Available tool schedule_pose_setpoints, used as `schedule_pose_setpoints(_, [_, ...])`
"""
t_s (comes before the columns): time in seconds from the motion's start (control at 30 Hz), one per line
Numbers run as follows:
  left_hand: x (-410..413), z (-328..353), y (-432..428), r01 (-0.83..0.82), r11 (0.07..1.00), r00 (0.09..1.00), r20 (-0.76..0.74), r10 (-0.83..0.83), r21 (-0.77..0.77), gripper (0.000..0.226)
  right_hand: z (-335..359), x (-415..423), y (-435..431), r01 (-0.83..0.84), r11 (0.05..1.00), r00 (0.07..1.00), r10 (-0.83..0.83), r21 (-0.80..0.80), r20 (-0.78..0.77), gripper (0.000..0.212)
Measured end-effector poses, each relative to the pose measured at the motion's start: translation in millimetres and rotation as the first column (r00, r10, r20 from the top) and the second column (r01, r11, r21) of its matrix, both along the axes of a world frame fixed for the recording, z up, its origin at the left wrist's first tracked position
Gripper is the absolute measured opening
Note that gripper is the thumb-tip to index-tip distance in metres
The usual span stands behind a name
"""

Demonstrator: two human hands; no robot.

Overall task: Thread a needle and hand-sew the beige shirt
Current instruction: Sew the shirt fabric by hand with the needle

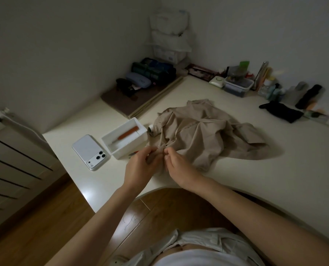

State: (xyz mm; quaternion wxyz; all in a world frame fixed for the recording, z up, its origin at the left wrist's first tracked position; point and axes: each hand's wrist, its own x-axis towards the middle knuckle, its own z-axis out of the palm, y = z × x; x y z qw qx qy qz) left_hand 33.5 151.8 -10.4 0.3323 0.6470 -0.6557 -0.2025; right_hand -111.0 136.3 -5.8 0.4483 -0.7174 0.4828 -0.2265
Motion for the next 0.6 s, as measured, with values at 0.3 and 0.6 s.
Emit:
schedule_pose_setpoints(0.3, [0,6,-12,-0.069,0.996,0.992,-0.105,0.063,-0.049,0.009,4,-4,-5,0.078,0.996,0.997,-0.077,-0.037,0.027,0.021])
schedule_pose_setpoints(0.6, [-2,15,-13,0.035,0.993,0.998,-0.053,-0.041,-0.112,0.003,8,1,-16,0.142,0.990,0.988,-0.140,-0.024,0.067,0.023])
